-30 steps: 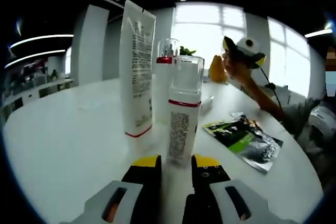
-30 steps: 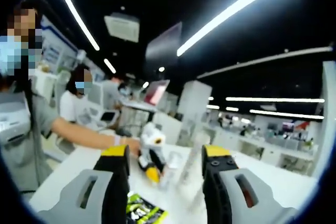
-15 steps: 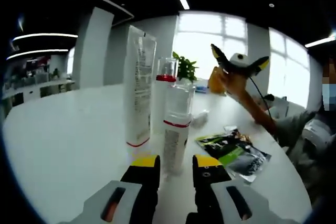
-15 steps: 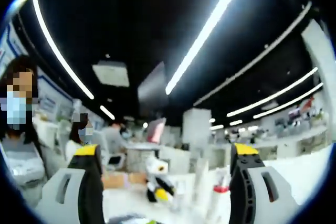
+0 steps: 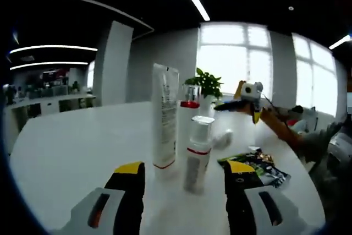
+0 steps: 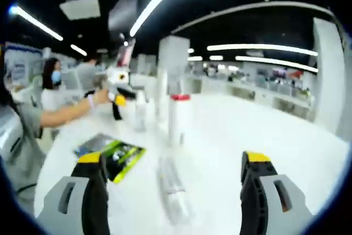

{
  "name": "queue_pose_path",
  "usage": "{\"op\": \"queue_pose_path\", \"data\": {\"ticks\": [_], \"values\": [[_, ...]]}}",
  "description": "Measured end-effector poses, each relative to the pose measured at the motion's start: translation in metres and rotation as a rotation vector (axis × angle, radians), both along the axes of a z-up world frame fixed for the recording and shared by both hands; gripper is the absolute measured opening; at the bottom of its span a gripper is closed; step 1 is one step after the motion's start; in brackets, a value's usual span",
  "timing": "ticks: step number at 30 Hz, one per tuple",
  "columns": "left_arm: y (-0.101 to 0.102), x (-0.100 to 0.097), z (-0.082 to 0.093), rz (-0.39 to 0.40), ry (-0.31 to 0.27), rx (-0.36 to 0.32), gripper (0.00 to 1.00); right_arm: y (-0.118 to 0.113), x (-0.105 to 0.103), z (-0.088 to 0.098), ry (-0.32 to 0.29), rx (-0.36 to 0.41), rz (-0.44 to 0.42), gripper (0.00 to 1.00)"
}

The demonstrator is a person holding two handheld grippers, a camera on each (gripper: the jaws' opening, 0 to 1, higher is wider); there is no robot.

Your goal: Arrange the skincare products in the storage area until every visible bottle or jar stands upright without overlapping.

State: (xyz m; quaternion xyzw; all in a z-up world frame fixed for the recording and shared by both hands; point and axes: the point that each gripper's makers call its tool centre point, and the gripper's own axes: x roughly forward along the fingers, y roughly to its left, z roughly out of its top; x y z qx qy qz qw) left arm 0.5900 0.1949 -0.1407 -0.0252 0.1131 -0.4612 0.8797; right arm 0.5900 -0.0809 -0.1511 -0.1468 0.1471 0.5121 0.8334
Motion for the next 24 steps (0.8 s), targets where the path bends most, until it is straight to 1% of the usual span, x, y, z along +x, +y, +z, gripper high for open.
{"op": "queue_pose_path", "data": {"ticks": [1,2,4,5,7,8,9,10,11,13,14,16,17,18,21,24], "values": [[0.002,0.002,0.002,0.013,0.002,-0.008,0.7,-0.002,0.0,-0.01,0.034,-0.023,-0.013,1.0],[0.003,0.003,0.003,0.018,0.002,-0.012,0.71,-0.004,-0.002,-0.02,0.081,-0.054,-0.021,1.0],[0.006,0.006,0.008,0.037,-0.012,-0.032,0.75,-0.009,-0.001,-0.032,0.094,-0.119,-0.022,0.99],[0.008,0.008,0.01,0.051,-0.019,-0.043,0.76,-0.013,0.001,-0.037,0.101,-0.142,-0.024,0.94],[0.011,0.012,0.014,0.071,-0.032,-0.059,0.76,-0.014,0.001,-0.039,0.1,-0.158,-0.03,0.78],[0.012,0.014,0.016,0.094,-0.047,-0.059,0.76,-0.017,0.001,-0.04,0.097,-0.172,-0.039,0.72],[0.014,0.017,0.018,0.115,-0.06,-0.054,0.76,-0.019,0.003,-0.041,0.096,-0.178,-0.051,0.66],[0.016,0.023,0.02,0.148,-0.084,-0.043,0.76,-0.022,0.005,-0.042,0.113,-0.179,-0.071,0.62],[0.016,0.025,0.022,0.159,-0.093,-0.044,0.76,-0.024,0.006,-0.044,0.127,-0.188,-0.074,0.57],[0.016,0.03,0.025,0.17,-0.103,-0.045,0.76,-0.025,0.007,-0.046,0.125,-0.202,-0.074,0.47],[0.016,0.033,0.028,0.18,-0.125,-0.047,0.76,-0.025,0.005,-0.047,0.126,-0.21,-0.074,0.42],[0.017,0.036,0.034,0.197,-0.15,-0.069,0.76,-0.029,0.007,-0.05,0.126,-0.234,-0.083,0.25],[0.018,0.037,0.038,0.203,-0.161,-0.087,0.76,-0.032,0.009,-0.052,0.129,-0.25,-0.099,0.24],[0.019,0.038,0.042,0.208,-0.175,-0.108,0.75,-0.033,0.01,-0.052,0.121,-0.257,-0.095,0.21],[0.023,0.039,0.05,0.226,-0.187,-0.141,0.73,-0.036,0.012,-0.053,0.128,-0.266,-0.107,0.19],[0.025,0.037,0.066,0.253,-0.242,-0.191,0.69,-0.034,0.009,-0.049,0.12,-0.274,-0.081,0.19]]}}
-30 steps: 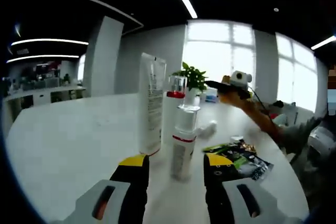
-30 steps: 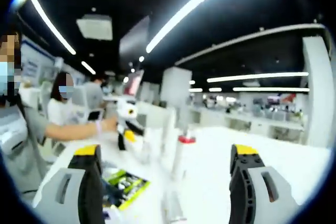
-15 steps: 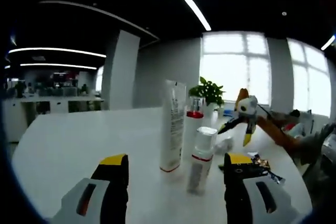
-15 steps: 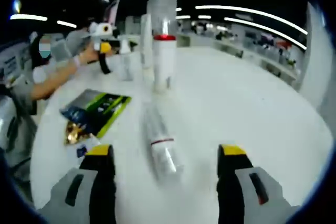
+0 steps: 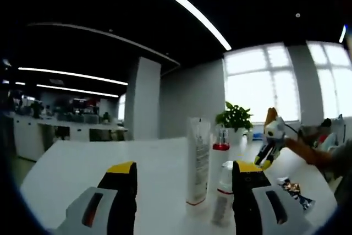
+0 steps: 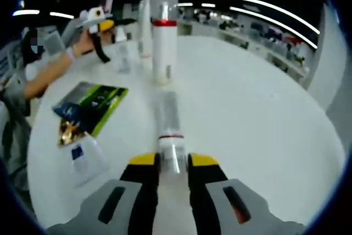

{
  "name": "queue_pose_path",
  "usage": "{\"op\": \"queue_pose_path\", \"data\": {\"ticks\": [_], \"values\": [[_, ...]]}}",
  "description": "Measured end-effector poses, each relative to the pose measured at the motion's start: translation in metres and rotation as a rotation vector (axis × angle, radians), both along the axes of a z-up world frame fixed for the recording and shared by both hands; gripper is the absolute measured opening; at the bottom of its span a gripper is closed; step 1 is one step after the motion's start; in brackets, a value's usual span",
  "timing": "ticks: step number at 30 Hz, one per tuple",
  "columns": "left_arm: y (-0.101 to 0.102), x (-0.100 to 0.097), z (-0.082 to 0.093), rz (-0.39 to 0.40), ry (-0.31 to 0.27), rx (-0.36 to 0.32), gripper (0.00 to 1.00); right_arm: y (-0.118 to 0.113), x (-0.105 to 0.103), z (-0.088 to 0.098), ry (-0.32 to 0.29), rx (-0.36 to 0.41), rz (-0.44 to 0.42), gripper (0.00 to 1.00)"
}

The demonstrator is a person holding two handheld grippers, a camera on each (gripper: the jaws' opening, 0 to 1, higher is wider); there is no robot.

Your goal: Arrange the skincare products in the storage area until every visible bottle or jar stands upright without overlapping.

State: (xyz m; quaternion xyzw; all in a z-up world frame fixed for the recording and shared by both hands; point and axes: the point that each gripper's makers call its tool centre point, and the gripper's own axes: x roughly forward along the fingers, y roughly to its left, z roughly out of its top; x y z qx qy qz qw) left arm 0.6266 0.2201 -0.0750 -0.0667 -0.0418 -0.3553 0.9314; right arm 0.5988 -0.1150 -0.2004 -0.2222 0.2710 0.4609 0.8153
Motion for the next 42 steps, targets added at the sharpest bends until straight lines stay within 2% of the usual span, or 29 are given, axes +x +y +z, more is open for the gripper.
{"op": "queue_pose_path", "data": {"ticks": [2,5,8,11,13,18,22,26,30,34,37,38,39,40,41,42], "values": [[0.001,-0.004,0.013,0.009,-0.048,-0.041,0.66,0.003,-0.002,0.007,-0.003,0.023,0.005,0.19],[-0.003,-0.016,0.033,-0.013,-0.113,-0.094,0.62,0.012,-0.007,0.024,-0.017,0.102,0.021,0.18],[-0.013,-0.029,0.046,-0.026,-0.201,-0.07,0.63,0.02,-0.016,0.046,-0.04,0.192,0.045,0.18],[-0.03,-0.039,0.049,-0.05,-0.224,-0.015,0.64,0.023,-0.024,0.061,-0.049,0.235,0.046,0.18],[-0.045,-0.045,0.049,-0.076,-0.239,0.021,0.65,0.028,-0.028,0.074,-0.088,0.269,0.059,0.18],[-0.08,-0.063,0.05,-0.164,-0.262,0.054,0.66,0.039,-0.039,0.099,-0.149,0.334,0.084,0.18],[-0.104,-0.077,0.05,-0.214,-0.284,0.082,0.66,0.047,-0.042,0.108,-0.159,0.368,0.099,0.17],[-0.133,-0.091,0.04,-0.283,-0.294,0.143,0.67,0.059,-0.04,0.11,-0.178,0.373,0.094,0.17],[-0.156,-0.096,0.021,-0.347,-0.25,0.183,0.7,0.068,-0.032,0.112,-0.189,0.394,0.075,0.18],[-0.169,-0.093,-0.005,-0.354,-0.228,0.308,0.72,0.075,-0.024,0.114,-0.197,0.411,0.046,0.18],[-0.183,-0.097,-0.019,-0.373,-0.202,0.35,0.73,0.079,-0.024,0.114,-0.195,0.425,0.049,0.17],[-0.186,-0.098,-0.022,-0.383,-0.193,0.355,0.74,0.08,-0.024,0.115,-0.198,0.428,0.046,0.16],[-0.189,-0.1,-0.024,-0.395,-0.184,0.36,0.75,0.081,-0.022,0.117,-0.209,0.442,0.039,0.1],[-0.192,-0.101,-0.026,-0.4,-0.178,0.36,0.76,0.077,-0.015,0.122,-0.244,0.453,-0.008,0.01],[-0.194,-0.102,-0.027,-0.405,-0.172,0.363,0.76,0.075,-0.01,0.127,-0.296,0.445,0.01,0.0],[-0.196,-0.103,-0.03,-0.406,-0.165,0.367,0.76,0.074,-0.008,0.125,-0.303,0.44,0.013,0.0]]}}
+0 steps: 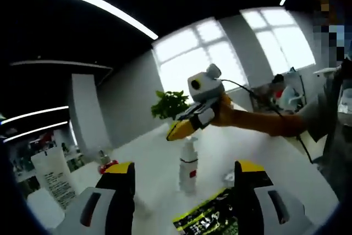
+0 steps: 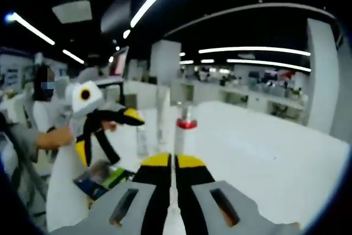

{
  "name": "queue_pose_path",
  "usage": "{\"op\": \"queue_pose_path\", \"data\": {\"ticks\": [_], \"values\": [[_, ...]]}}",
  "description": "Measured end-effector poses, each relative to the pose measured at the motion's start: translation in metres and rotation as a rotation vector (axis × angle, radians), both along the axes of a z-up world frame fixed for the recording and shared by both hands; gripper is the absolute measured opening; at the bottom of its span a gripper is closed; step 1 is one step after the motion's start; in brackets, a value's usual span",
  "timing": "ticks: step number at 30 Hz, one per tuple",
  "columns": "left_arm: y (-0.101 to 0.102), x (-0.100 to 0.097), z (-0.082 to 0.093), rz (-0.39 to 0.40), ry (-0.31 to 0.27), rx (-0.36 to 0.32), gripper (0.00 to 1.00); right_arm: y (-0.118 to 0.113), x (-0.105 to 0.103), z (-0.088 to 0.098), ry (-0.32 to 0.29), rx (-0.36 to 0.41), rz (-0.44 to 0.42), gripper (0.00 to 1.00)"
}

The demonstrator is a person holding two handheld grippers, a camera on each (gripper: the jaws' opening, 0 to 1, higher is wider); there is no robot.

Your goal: Arrange the skincare products in the storage area until every visible bottle or jar stands upright without overlapping.

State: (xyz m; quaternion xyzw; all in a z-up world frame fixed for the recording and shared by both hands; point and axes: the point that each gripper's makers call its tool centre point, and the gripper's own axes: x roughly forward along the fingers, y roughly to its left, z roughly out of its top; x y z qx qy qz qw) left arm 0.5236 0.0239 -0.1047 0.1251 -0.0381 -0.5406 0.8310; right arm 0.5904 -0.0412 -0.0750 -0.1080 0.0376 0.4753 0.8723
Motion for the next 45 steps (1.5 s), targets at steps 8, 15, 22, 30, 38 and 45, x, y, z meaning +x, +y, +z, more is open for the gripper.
{"op": "queue_pose_path", "data": {"ticks": [8,15,22,30,38,45], "values": [[-0.01,0.007,-0.028,0.026,0.068,0.086,0.77,0.019,0.001,-0.001,-0.001,0.092,0.112,0.13],[-0.012,0.01,-0.055,0.029,0.095,0.194,0.77,0.028,-0.013,-0.015,0.004,0.026,0.19,0.33],[-0.012,0.011,-0.057,0.031,0.094,0.207,0.77,0.03,-0.033,-0.051,0.165,-0.148,0.225,0.63],[-0.011,0.012,-0.058,0.035,0.091,0.213,0.77,0.022,-0.057,-0.106,0.411,-0.463,0.059,0.57],[-0.008,0.012,-0.052,0.036,0.096,0.187,0.79,0.009,-0.081,-0.146,0.652,-0.729,-0.102,0.53],[-0.007,0.012,-0.049,0.039,0.093,0.177,0.79,0.008,-0.071,-0.14,0.574,-0.751,-0.238,0.27]]}}
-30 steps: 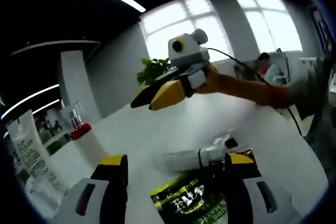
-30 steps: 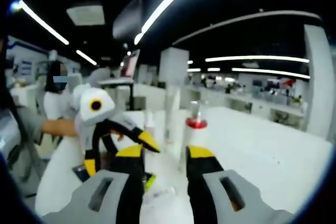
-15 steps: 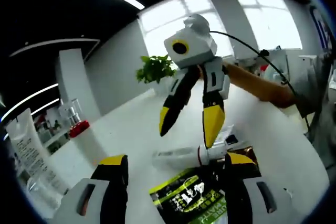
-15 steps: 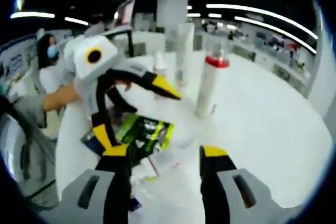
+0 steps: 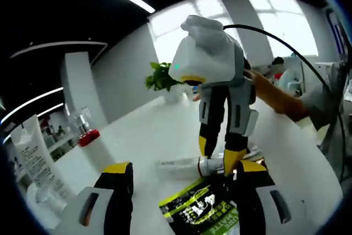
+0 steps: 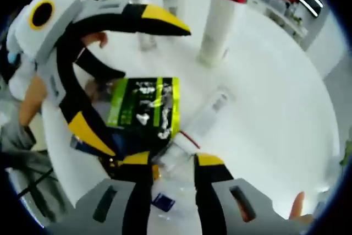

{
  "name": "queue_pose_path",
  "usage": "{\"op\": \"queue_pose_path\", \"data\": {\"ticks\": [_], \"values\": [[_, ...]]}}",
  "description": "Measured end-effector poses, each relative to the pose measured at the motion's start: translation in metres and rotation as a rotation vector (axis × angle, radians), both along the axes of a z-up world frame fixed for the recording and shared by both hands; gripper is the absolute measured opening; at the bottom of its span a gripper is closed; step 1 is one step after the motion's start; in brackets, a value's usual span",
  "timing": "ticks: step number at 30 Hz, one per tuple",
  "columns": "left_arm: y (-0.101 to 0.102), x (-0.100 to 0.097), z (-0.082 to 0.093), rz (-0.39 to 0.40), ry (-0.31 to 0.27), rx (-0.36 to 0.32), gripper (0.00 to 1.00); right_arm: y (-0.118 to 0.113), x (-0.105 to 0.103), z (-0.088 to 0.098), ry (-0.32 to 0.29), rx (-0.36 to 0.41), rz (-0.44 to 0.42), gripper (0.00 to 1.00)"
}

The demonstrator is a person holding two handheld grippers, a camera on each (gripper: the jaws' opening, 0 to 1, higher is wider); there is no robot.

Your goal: Arrange the skincare products in the storage area until every visible bottle or jar stands upright without overlapping.

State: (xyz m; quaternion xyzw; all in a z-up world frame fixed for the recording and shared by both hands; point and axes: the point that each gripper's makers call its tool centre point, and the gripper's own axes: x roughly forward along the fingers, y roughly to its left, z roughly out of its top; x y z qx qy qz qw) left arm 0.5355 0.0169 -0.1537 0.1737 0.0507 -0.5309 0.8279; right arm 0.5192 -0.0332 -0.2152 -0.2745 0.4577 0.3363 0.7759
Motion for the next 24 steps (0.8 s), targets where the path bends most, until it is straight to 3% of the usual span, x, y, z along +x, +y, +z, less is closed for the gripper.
{"op": "queue_pose_path", "data": {"ticks": [6,11,16,24], "values": [[-0.002,-0.002,-0.003,-0.004,-0.013,0.02,0.79,-0.003,0.001,0.002,0.039,0.026,-0.036,0.23],[-0.002,-0.002,-0.001,-0.002,-0.009,0.008,0.79,0.004,0.003,0.029,-0.02,0.161,0.002,0.19],[-0.005,-0.004,-0.004,-0.006,-0.015,0.021,0.79,0.008,-0.003,0.052,-0.022,0.293,0.025,0.18],[-0.007,0.001,-0.018,0.035,-0.077,0.108,0.77,0.017,-0.008,0.068,-0.039,0.37,0.048,0.18]]}}
